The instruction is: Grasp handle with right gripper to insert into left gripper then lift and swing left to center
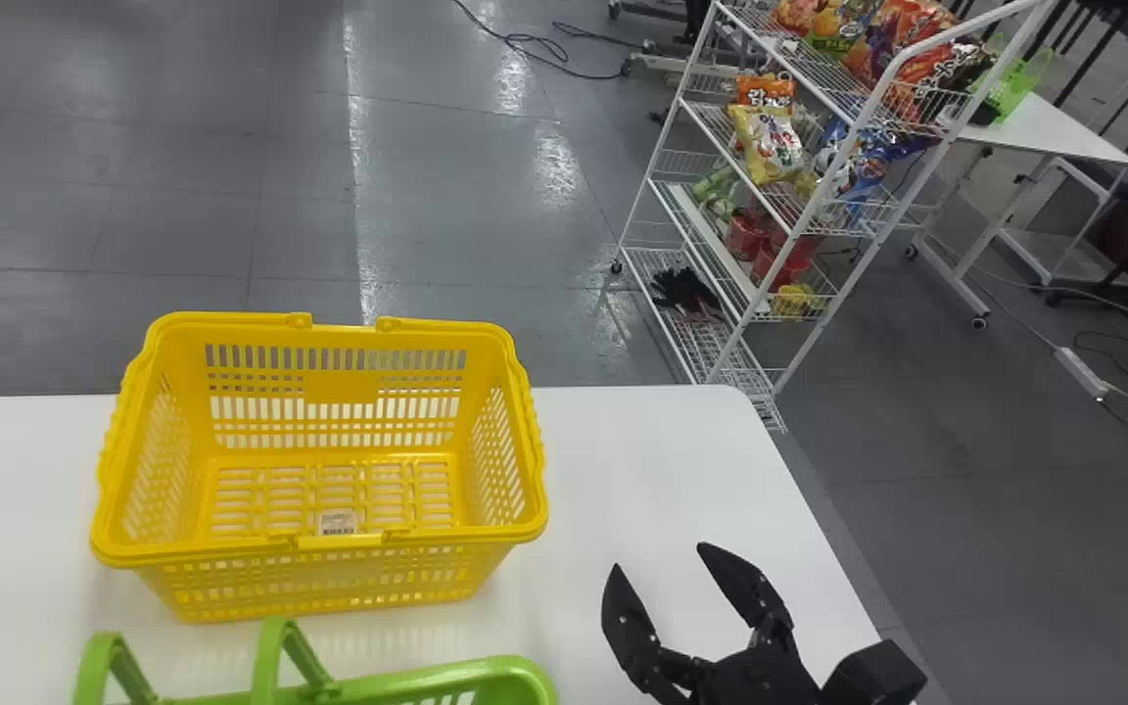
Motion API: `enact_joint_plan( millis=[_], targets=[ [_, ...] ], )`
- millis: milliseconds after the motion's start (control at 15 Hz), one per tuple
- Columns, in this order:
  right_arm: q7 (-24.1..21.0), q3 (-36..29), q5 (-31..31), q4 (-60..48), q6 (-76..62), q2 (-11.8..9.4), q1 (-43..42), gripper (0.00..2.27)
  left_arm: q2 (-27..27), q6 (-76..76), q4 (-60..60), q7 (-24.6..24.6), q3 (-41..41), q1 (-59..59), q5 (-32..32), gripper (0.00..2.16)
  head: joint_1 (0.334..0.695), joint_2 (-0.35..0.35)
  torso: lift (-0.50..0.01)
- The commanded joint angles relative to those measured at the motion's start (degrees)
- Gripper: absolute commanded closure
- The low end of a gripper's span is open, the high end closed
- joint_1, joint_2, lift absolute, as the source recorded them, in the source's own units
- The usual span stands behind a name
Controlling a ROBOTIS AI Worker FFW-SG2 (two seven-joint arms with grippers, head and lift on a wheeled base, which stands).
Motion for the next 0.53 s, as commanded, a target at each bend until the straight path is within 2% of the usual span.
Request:
enact_joint_plan(
  millis=[0,467],
  targets=[
    [-0.01,0.05,0.0,-0.42,0.0,0.04,0.42,0.1,-1.01,0.07,0.63,0.62,-3.95,-2.67,-2.35,1.94,0.695,-0.35,-0.093],
    [-0.01,-0.12,-0.09,-0.86,-0.35,0.13,1.12,0.1,-1.54,0.07,6.7,1.5,-9.76,-10.22,-4.72,1.94,0.695,-0.35,-0.093]
  ],
)
